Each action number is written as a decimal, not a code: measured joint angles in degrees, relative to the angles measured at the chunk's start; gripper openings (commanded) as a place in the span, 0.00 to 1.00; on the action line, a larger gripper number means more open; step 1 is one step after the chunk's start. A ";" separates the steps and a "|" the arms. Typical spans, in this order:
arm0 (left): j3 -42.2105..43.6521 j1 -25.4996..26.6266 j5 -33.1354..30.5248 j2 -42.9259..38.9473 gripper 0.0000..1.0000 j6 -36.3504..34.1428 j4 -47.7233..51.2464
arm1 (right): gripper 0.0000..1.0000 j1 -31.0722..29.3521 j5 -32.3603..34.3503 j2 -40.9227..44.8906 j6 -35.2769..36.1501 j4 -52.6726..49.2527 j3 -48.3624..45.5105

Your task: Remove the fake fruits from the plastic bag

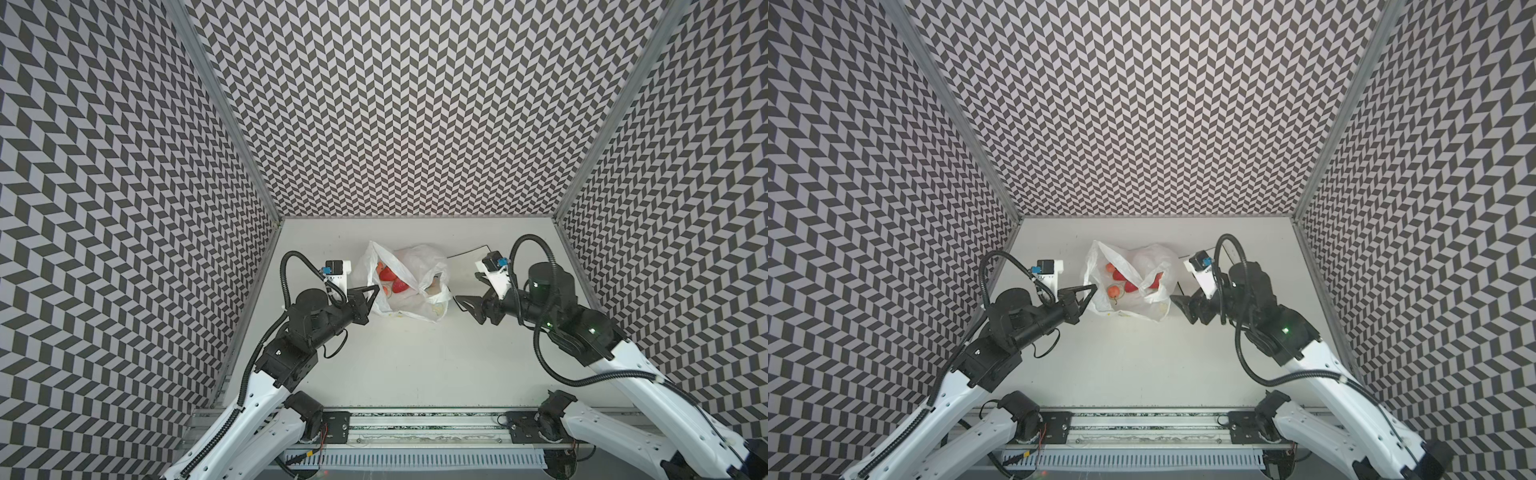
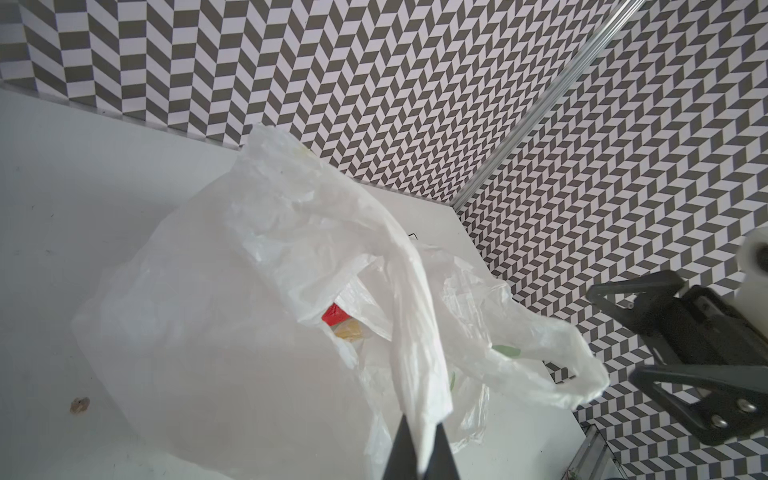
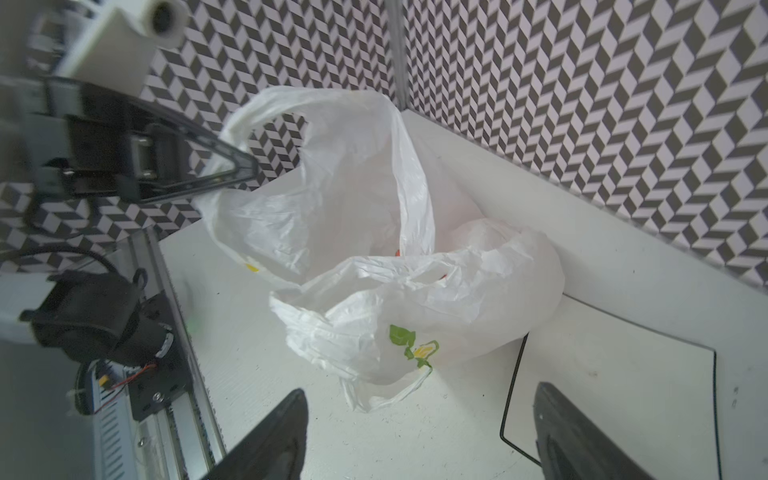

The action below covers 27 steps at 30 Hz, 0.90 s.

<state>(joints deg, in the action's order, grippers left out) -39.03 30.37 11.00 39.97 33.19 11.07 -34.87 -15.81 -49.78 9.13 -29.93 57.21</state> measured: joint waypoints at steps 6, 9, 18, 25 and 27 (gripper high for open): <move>0.00 0.00 1.11 1.31 0.00 -0.74 -1.95 | 0.81 -0.85 -6.64 -2.69 9.07 -3.93 8.37; 0.00 0.00 1.44 1.40 0.00 -0.79 -2.25 | 0.81 -5.35 -6.34 -8.20 13.66 -4.17 12.98; 0.00 0.00 1.57 1.40 0.00 -1.25 -2.29 | 0.75 -20.74 11.80 -19.39 27.19 -7.50 12.94; -0.11 0.00 1.46 1.31 0.00 -1.62 -1.79 | 0.62 -22.53 21.42 -23.10 30.36 -7.26 12.46; -0.11 0.00 1.29 1.11 0.00 -1.64 -1.53 | 0.52 -22.95 25.53 -23.87 30.99 -6.99 11.19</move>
<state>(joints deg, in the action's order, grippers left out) -39.13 30.37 12.29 41.08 31.55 9.54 -57.82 9.72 -73.65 40.12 -36.93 68.40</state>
